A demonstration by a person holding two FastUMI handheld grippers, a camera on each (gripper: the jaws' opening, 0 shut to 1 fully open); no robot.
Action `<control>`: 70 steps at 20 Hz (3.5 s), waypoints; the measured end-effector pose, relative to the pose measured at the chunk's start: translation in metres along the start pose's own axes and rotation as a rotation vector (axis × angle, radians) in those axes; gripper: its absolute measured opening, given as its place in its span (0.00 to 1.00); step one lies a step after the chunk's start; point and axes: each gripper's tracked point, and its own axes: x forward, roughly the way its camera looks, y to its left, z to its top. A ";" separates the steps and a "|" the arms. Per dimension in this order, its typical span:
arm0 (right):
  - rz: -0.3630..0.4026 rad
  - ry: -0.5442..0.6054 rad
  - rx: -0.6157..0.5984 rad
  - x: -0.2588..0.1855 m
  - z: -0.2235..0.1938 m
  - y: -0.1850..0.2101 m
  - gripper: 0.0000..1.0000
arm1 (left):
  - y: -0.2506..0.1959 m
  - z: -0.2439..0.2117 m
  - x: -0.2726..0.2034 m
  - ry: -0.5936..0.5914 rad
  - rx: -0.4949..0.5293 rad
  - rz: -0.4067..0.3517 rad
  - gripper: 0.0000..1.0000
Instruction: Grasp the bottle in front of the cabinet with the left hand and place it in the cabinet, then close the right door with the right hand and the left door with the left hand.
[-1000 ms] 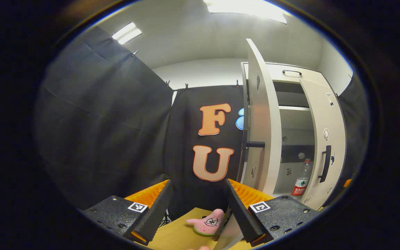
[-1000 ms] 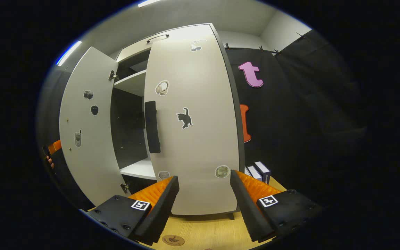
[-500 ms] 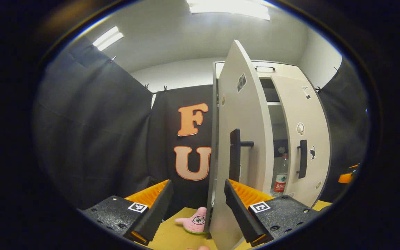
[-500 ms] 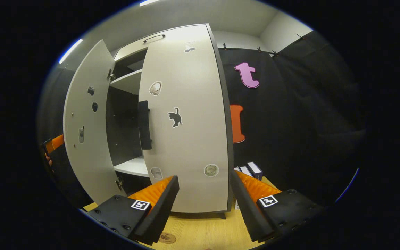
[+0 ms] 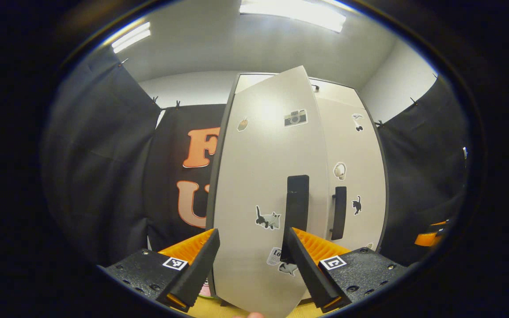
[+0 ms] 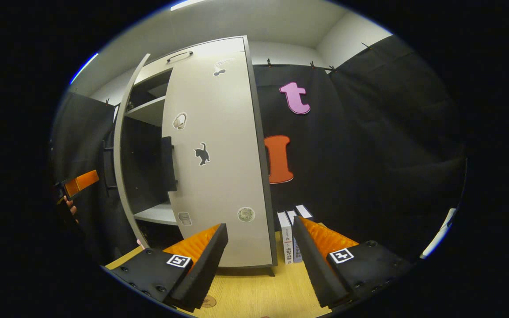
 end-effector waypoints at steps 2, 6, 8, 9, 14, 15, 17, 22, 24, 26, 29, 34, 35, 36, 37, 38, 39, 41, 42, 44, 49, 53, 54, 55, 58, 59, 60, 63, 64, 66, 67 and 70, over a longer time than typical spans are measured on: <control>-0.026 0.001 0.001 -0.007 -0.001 -0.009 0.98 | -0.014 0.000 0.009 -0.015 -0.011 -0.033 0.93; -0.057 0.000 -0.003 -0.019 -0.002 -0.019 0.98 | -0.027 -0.005 0.027 -0.020 -0.032 -0.054 0.94; -0.068 -0.006 -0.006 -0.023 -0.001 -0.023 0.98 | -0.025 -0.006 0.036 -0.031 -0.022 -0.032 0.94; -0.073 -0.009 -0.007 -0.025 -0.001 -0.026 0.98 | -0.024 -0.008 0.041 -0.028 -0.017 -0.023 0.94; -0.092 -0.006 -0.015 -0.030 0.000 -0.035 0.98 | -0.039 -0.017 0.067 -0.019 -0.033 -0.041 0.94; -0.097 -0.006 -0.019 -0.030 0.000 -0.037 0.98 | -0.041 -0.020 0.073 -0.022 -0.042 -0.038 0.94; -0.107 -0.003 -0.021 -0.032 0.000 -0.042 0.98 | -0.047 -0.024 0.082 -0.017 -0.053 -0.034 0.94; -0.128 -0.003 -0.025 -0.031 0.001 -0.051 0.98 | -0.055 -0.032 0.103 -0.011 -0.042 -0.035 0.93; -0.134 -0.008 -0.025 -0.030 0.003 -0.053 0.98 | -0.057 -0.034 0.109 -0.013 -0.042 -0.031 0.93; -0.137 -0.013 -0.025 -0.031 0.005 -0.054 0.98 | -0.060 -0.037 0.116 -0.016 -0.052 -0.034 0.93; -0.146 -0.019 -0.027 -0.032 0.007 -0.056 0.98 | -0.070 -0.037 0.122 -0.023 -0.077 -0.066 0.94; -0.140 -0.023 -0.031 -0.034 0.006 -0.052 0.98 | -0.073 -0.025 0.111 -0.050 -0.074 -0.064 0.94; -0.132 -0.023 -0.030 -0.034 0.006 -0.049 0.98 | -0.073 -0.019 0.105 -0.057 -0.076 -0.067 0.94; -0.121 -0.022 -0.030 -0.034 0.005 -0.046 0.98 | -0.072 -0.015 0.098 -0.062 -0.076 -0.068 0.94; -0.107 -0.018 -0.029 -0.033 0.003 -0.042 0.98 | -0.069 -0.011 0.089 -0.063 -0.073 -0.058 0.94; -0.093 -0.015 -0.028 -0.033 0.001 -0.037 0.98 | -0.063 -0.009 0.081 -0.060 -0.071 -0.044 0.94; -0.073 -0.011 -0.026 -0.032 0.000 -0.031 0.98 | -0.058 -0.008 0.072 -0.053 -0.071 -0.035 0.94; -0.036 -0.006 -0.021 -0.030 -0.003 -0.019 0.98 | -0.050 -0.010 0.052 -0.033 -0.074 -0.021 0.94; -0.018 -0.004 -0.021 -0.029 -0.004 -0.013 0.98 | -0.045 -0.010 0.042 -0.028 -0.073 -0.015 0.94; 0.022 0.000 -0.017 -0.028 -0.007 0.000 0.98 | -0.031 -0.012 0.019 -0.022 -0.052 0.018 0.94; 0.118 0.005 -0.006 -0.029 -0.014 0.037 0.98 | -0.014 -0.021 -0.033 0.014 -0.041 0.058 0.94; 0.175 -0.017 0.020 -0.035 -0.017 0.061 0.98 | -0.014 -0.031 -0.064 0.037 -0.046 0.067 0.94; 0.183 -0.020 0.022 -0.036 -0.018 0.065 0.98 | -0.014 -0.033 -0.071 0.038 -0.042 0.068 0.94; 0.187 -0.021 0.021 -0.039 -0.019 0.067 0.98 | -0.018 -0.035 -0.078 0.036 -0.041 0.059 0.94; 0.181 -0.042 0.001 -0.043 -0.018 0.065 0.98 | -0.032 -0.040 -0.097 0.030 -0.052 0.027 0.94; 0.177 -0.042 -0.006 -0.045 -0.019 0.064 0.98 | -0.035 -0.040 -0.104 0.025 -0.054 0.026 0.94; 0.176 -0.041 -0.010 -0.045 -0.021 0.064 0.98 | -0.036 -0.041 -0.107 0.023 -0.060 0.029 0.94; 0.185 -0.031 0.007 -0.049 -0.026 0.066 0.98 | -0.037 -0.043 -0.107 0.026 -0.076 0.032 0.94; 0.186 -0.029 0.016 -0.050 -0.027 0.066 0.98 | -0.033 -0.043 -0.106 0.025 -0.074 0.041 0.94; 0.182 -0.026 0.036 -0.055 -0.030 0.066 0.98 | -0.031 -0.044 -0.104 0.023 -0.070 0.047 0.94; 0.180 -0.022 0.042 -0.056 -0.032 0.065 0.98 | -0.030 -0.045 -0.103 0.023 -0.070 0.046 0.94; 0.164 -0.014 0.039 -0.056 -0.035 0.060 0.98 | -0.031 -0.051 -0.100 0.031 -0.082 0.042 0.94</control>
